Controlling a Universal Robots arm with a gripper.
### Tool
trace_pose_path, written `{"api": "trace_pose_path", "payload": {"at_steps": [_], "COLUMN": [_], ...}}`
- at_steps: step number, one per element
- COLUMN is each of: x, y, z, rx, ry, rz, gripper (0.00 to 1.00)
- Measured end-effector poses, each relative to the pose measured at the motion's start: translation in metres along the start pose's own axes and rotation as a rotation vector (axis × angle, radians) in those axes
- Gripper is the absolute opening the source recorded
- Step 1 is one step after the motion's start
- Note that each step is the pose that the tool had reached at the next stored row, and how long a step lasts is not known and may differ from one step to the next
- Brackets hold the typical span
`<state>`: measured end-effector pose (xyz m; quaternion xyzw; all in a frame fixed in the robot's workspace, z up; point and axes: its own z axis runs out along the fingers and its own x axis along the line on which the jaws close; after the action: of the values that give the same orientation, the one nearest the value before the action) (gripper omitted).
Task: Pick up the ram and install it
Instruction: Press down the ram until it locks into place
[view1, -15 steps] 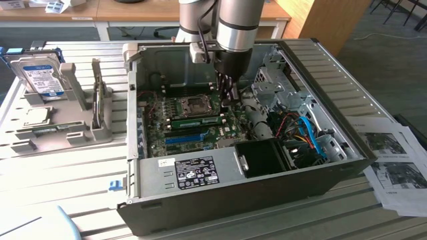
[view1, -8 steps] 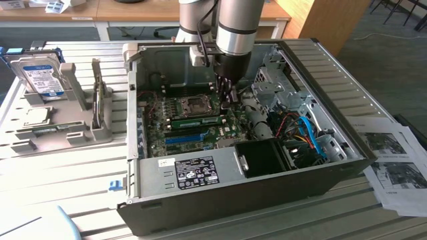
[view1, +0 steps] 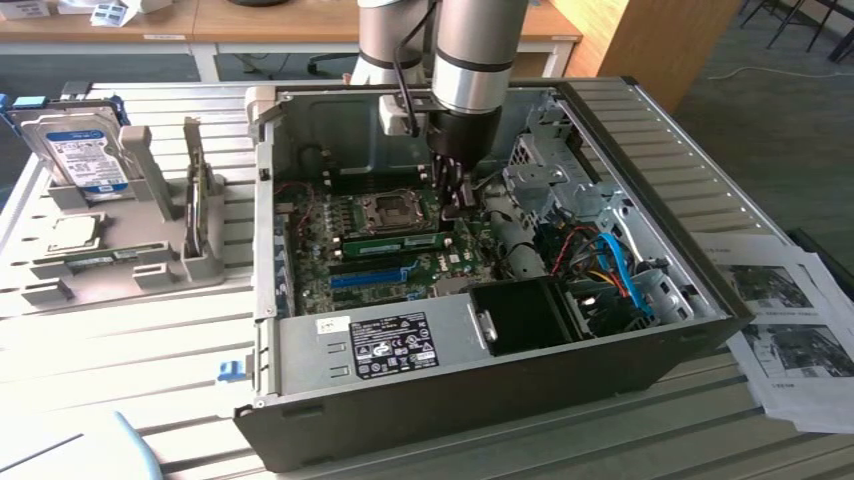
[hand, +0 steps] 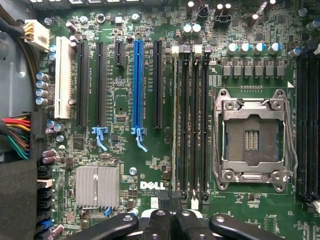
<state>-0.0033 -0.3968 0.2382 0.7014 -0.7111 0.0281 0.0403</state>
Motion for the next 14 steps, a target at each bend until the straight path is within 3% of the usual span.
{"api": "trace_pose_path", "payload": {"at_steps": [7,14], "x": [-0.0015,-0.0021], "y": [0.0001,-0.0001], "z": [0.0000,0.0067], "rx": [-0.0001,-0.0002], "ry": [0.0003,0.0004], "rz": [0.000,0.000], "gripper": [0.09,0.09]}}
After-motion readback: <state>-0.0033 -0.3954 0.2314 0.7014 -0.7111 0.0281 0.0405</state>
